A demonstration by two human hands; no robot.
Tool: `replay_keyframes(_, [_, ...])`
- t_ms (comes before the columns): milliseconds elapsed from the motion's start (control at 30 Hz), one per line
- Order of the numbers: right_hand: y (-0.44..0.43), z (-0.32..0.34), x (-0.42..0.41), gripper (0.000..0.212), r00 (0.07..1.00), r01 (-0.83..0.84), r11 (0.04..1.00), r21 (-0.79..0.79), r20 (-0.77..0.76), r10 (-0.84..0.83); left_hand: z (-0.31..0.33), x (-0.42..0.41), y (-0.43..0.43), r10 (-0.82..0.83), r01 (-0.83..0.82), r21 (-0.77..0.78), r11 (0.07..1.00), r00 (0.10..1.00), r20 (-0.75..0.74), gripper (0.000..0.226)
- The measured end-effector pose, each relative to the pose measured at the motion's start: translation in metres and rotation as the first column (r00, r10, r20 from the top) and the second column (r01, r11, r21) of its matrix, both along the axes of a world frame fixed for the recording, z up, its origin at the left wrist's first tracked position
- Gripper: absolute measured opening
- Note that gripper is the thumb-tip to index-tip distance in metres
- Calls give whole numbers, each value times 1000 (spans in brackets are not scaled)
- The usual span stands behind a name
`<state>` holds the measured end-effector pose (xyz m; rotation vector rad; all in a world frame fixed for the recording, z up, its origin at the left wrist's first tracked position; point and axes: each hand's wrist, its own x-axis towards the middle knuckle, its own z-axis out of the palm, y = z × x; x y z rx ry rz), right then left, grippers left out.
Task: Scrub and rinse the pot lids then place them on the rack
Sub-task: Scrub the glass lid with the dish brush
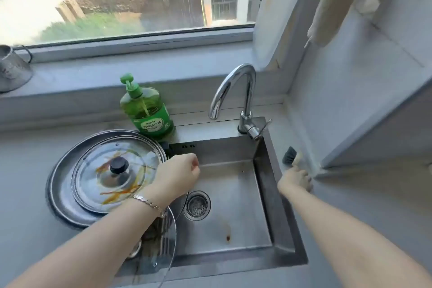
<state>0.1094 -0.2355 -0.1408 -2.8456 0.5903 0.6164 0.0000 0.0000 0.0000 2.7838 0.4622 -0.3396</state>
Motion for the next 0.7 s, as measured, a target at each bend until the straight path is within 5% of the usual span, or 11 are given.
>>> replay_keyframes(100, [-7,-6,8,36,999,23,999,-41,29,-22,-10,9,12,49,-49,12,999,999,-14,23])
replay_keyframes(300, [-2,2,9,27,994,-70,987,143,-73,81,-25,21,34,206,-194,-131,972,975,86,16])
replay_keyframes(400, [31,32,-3,22,909,-386,912,137,-112,402,-16,25,58,394,-291,-346,892,876,277,18])
replay_keyframes(500, [77,66,-13,29,686,-720,693,43,-109,720,10,34,93,483,-313,-387,868,714,507,24])
replay_keyframes(600, [122,86,-20,15,745,-635,661,399,91,661,40,50,128,447,-319,-313,894,623,642,29])
replay_keyframes(700, [174,110,-21,39,857,-425,519,742,144,495,61,75,165,432,-311,-300,902,629,646,30])
